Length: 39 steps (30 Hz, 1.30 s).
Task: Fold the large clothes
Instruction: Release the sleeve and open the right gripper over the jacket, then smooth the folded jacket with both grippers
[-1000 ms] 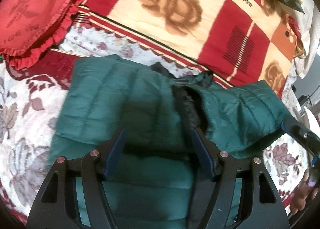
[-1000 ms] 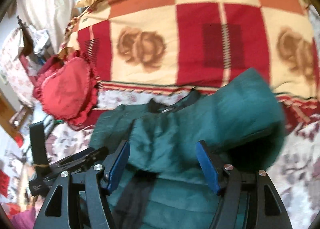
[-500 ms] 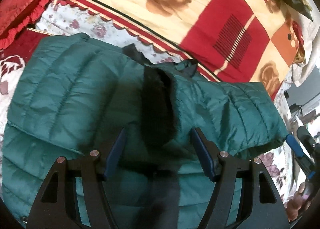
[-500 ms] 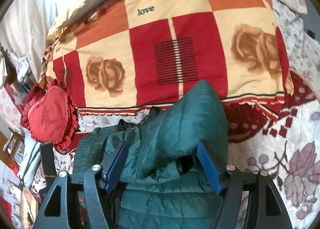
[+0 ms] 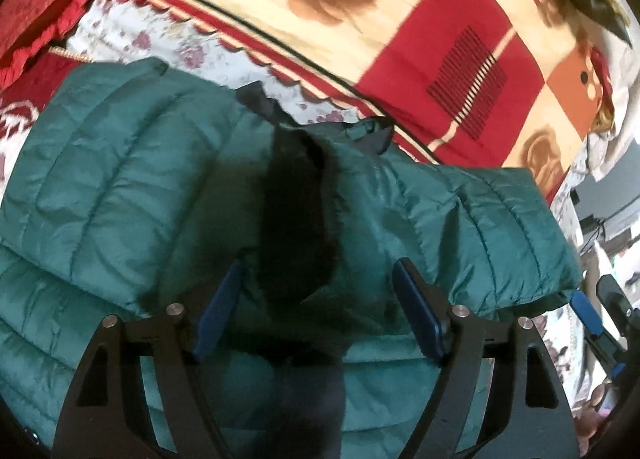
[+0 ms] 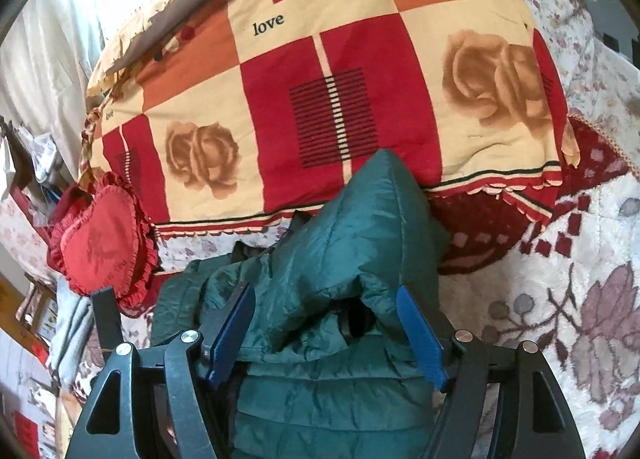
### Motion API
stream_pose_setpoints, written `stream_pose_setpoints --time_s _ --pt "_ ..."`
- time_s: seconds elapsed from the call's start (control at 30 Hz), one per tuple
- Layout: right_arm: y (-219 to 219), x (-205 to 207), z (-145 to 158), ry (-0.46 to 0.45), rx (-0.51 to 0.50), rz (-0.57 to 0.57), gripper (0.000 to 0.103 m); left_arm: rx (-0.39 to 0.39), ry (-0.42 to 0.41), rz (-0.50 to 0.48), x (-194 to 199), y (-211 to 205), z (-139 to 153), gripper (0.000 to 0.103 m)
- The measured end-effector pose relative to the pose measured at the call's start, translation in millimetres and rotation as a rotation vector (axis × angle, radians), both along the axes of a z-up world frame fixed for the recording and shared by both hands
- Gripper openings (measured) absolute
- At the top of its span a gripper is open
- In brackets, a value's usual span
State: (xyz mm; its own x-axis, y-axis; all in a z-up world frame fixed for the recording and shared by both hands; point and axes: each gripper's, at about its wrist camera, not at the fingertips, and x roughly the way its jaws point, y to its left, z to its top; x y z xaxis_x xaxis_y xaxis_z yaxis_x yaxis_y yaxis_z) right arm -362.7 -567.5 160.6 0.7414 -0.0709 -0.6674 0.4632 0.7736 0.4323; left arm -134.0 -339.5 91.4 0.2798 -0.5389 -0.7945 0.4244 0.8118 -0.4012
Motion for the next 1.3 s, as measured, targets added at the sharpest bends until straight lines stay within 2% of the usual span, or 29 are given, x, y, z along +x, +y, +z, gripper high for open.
stream_pose_setpoints --time_s 0.03,0.07,0.13,0.2,0.27,0.4,0.53,0.7,0.83,1.1,1.2,1.3 --pt "-1 -1 -1 0.0 0.006 -0.004 0.071 -0.002 -0.01 -0.006 -1 -2 0 0.077" --pt "-2 -1 -1 0.001 0.007 -0.007 0.071 -0.01 -0.018 -0.019 -1 -4 1 0.072" --pt "-2 -2 -2 0.008 -0.001 -0.013 0.071 -0.01 -0.016 -0.067 1 -9 0 0.024" --pt "-2 -3 -1 0.014 -0.009 -0.019 0.071 -0.017 -0.006 -0.08 5 -4 3 0.022" --pt "-2 -4 0 0.011 -0.012 -0.023 0.071 -0.012 -0.046 -0.065 7 8 12 0.021" --pt "-2 0 1 -0.002 -0.014 -0.034 0.071 -0.002 -0.128 -0.021 16 52 35 0.021" --pt "12 23 -7 0.028 -0.024 0.003 0.071 0.029 -0.171 0.046 34 94 44 0.021" --pt "42 76 -38 0.125 -0.044 0.097 0.07 0.031 -0.112 0.107 58 130 32 0.021" --pt "56 100 -67 0.183 -0.06 0.116 0.069 0.062 -0.111 0.108 61 137 21 0.021" --pt "83 110 -106 0.271 -0.22 0.15 0.07 0.102 -0.077 0.106 66 131 -9 0.021" --pt "78 115 -107 0.298 -0.199 0.155 0.07 0.104 -0.078 0.117 68 130 -12 0.021" --pt "74 109 -91 0.28 -0.162 0.148 0.07 0.089 -0.083 0.125 65 135 -4 0.023"
